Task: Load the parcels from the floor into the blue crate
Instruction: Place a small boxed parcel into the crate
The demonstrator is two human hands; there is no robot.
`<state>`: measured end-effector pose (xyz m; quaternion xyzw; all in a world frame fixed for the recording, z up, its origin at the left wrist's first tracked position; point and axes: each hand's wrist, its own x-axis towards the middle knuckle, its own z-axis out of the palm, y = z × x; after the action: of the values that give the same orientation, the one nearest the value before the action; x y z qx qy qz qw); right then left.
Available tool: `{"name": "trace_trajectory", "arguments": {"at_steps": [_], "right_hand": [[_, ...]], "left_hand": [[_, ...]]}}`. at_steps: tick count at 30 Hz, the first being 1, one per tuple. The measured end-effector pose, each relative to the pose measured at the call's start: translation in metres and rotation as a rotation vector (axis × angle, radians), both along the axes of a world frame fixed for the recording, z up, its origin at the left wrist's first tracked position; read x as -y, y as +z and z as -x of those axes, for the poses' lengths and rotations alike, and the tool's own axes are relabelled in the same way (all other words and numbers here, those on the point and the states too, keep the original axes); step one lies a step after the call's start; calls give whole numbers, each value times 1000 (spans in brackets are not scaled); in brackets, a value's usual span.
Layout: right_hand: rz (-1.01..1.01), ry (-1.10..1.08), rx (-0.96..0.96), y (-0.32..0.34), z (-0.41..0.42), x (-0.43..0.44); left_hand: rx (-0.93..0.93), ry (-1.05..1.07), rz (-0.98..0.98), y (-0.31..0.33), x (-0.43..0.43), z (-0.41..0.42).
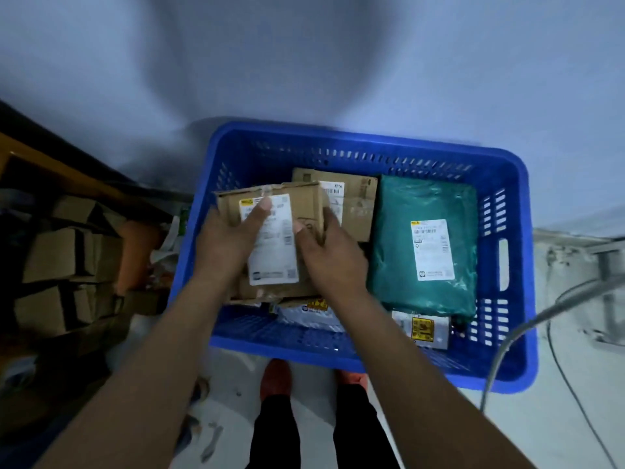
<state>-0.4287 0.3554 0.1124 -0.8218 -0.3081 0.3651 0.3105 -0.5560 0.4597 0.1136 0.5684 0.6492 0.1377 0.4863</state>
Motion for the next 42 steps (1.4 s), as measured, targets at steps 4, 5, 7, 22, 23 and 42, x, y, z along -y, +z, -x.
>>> {"name": "trace_trajectory", "arguments": {"at_steps": [4,5,7,22,23,42], "right_hand": [[-39,26,-172,-12,66,5],[-21,26,-166,-15,78,4],[12,-3,-170,-23,90,-1],[-110,-172,-394,-45,89,20],[-103,-183,-422,-47,85,19],[59,-169,-256,-89,48,-30]], "left_hand": [[-213,-45,-90,22,-18,48],[-195,-54,-55,22,-21,59],[-139,-59,9,18,-22,69],[-433,-326,-265,28,-8,82],[-452,-345,-300,27,-8,81],[-471,-424,-571,-78,-13,42]]}}
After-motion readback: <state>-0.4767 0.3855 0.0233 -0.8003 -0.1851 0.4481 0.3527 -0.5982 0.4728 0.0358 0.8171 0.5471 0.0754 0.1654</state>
